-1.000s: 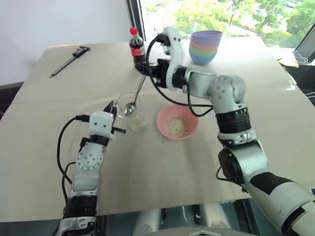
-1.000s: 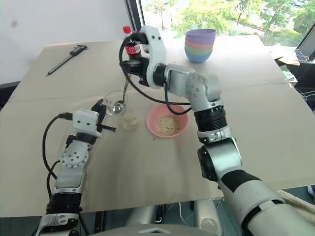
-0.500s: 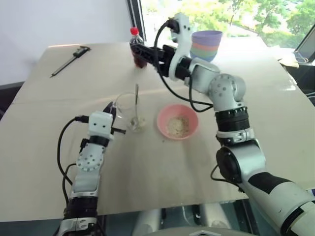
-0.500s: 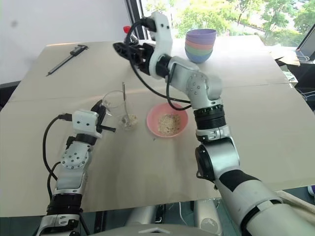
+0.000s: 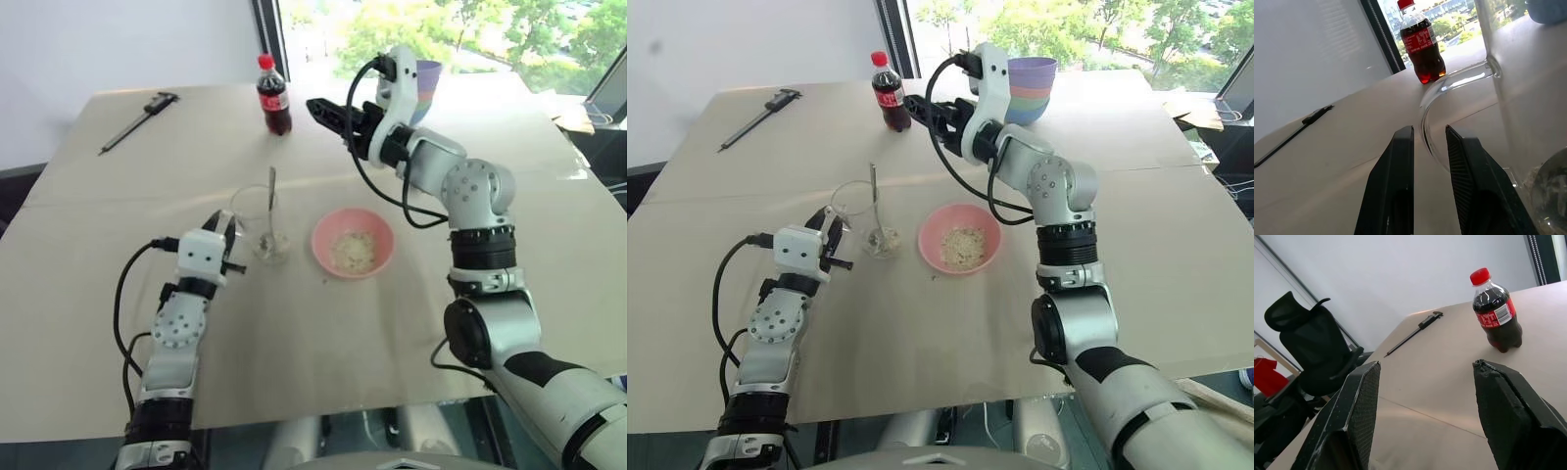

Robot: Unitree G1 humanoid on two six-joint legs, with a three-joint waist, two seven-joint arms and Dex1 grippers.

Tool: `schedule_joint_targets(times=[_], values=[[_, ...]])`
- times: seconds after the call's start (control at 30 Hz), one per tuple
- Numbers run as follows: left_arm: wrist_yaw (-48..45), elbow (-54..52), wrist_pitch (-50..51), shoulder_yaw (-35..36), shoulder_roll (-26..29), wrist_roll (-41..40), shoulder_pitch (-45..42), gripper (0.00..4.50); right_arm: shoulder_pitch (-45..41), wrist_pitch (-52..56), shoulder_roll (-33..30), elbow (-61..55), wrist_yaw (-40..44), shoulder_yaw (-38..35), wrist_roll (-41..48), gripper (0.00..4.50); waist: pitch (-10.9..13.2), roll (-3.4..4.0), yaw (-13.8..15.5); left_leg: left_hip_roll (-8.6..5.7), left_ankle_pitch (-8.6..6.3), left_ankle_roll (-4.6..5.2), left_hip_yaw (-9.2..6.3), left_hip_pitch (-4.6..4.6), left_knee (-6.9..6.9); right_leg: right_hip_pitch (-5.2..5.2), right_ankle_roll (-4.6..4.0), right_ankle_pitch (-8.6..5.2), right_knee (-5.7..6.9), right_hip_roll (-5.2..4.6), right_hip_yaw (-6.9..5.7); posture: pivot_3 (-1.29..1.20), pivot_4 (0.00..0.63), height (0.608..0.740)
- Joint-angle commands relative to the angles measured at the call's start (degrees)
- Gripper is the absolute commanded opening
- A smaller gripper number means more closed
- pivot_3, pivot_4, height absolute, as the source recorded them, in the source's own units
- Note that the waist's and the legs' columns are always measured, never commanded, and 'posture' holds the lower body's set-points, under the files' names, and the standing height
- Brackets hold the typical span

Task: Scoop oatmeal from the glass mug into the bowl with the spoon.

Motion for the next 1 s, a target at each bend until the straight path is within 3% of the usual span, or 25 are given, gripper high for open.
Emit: schedule_joint_targets(times=[0.03,0.2,0.37,0.47,0.53,0.67,0.87,1.0], values=[[0.3,-6.5,1.2,2.4,0.3,-1.2,2.4,1.02,2.0,2.1,-1.5,-7.4,0.8,-0.7,3.1,3.05,0.0,0.0,0.1,0.0,0.0,0.0,-0.01,0.0,0.0,0.0,0.0,0.0,0.0,0.0,-0.01,0.0,0.15,0.74],[-0.5,-16.7,5.3,5.7,-0.5,-5.5,10.1,1.02,12.3,-3.0,-9.9,-17.0,7.1,2.3,-0.2,3.05,0.0,-0.03,0.3,-0.01,-0.02,0.03,-0.04,-0.05,0.0,0.04,0.0,0.0,-0.09,-0.06,-0.04,0.0,0.15,0.74],[-3.8,-23.6,7.8,6.8,-1.5,-10.3,19.6,1.02,28.8,-10.7,-20.9,-25.3,18.3,4.2,-2.8,3.05,0.0,-0.02,0.5,0.03,-0.14,0.24,-0.04,-0.03,-0.02,0.11,0.0,0.0,-0.21,-0.04,-0.07,0.0,0.15,0.74],[-6.5,-26.9,8.2,6.5,-1.1,-11.7,25.3,1.74,37.6,-11.7,-23.3,-28.9,20.6,1.5,-0.2,3.05,0.0,-0.02,0.4,0.04,-0.17,0.29,0.03,0.03,-0.01,0.14,0.01,0.0,-0.18,-0.01,-0.02,0.0,0.15,0.74],[-8.0,-28.1,8.1,6.5,-1.0,-11.7,28.9,2.61,42.8,-11.4,-24.2,-30.1,20.9,-1.3,1.4,3.05,0.0,-0.01,0.3,0.12,-0.18,0.3,0.05,0.17,-0.01,0.24,0.0,-0.01,-0.12,0.08,0.02,0.0,0.15,0.74],[-10.8,-27.1,6.7,5.4,-0.8,-10.3,34.4,4.34,54.3,-18.4,-28.7,-29.8,26.2,-2.3,-2.7,4.34,0.1,0.04,0.7,0.14,-0.26,0.44,0.08,0.91,-0.09,1.06,0.01,-0.05,-0.37,0.35,-0.03,0.0,0.15,0.74],[-16.1,-28.3,11.6,1.3,-1.2,-15.1,38.1,4.47,64.6,-38.1,-33.5,-22.9,36.7,0.4,-12.4,4.48,0.1,0.01,1.3,0.21,-0.29,0.49,0.11,1.22,-0.01,1.59,0.06,-0.05,-0.83,0.49,-0.06,0.0,0.15,0.74],[-17.4,-29.3,13.8,1.0,-1.3,-17.2,39.8,4.47,66.3,-44.0,-33.5,-20.2,39.7,0.3,-13.1,4.48,0.1,-0.03,1.4,0.45,-0.38,0.59,0.24,1.75,-0.07,2.07,0.05,-0.34,-0.95,0.64,0.03,0.0,0.15,0.74]])
